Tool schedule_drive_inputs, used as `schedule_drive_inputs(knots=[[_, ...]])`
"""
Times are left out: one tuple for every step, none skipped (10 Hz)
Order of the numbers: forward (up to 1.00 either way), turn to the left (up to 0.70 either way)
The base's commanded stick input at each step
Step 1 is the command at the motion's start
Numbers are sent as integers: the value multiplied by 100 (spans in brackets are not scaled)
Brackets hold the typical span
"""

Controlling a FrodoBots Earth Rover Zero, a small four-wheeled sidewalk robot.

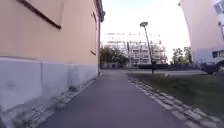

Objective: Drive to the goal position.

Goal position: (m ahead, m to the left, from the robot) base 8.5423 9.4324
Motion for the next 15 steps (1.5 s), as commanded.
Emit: schedule_drive_inputs(knots=[[50, 0], [50, 0], [50, 0], [50, 0], [50, 0], [50, 0], [50, 0], [50, 0], [50, 0], [50, 0], [50, 0], [50, 0], [50, 0], [50, 0], [50, 0]])
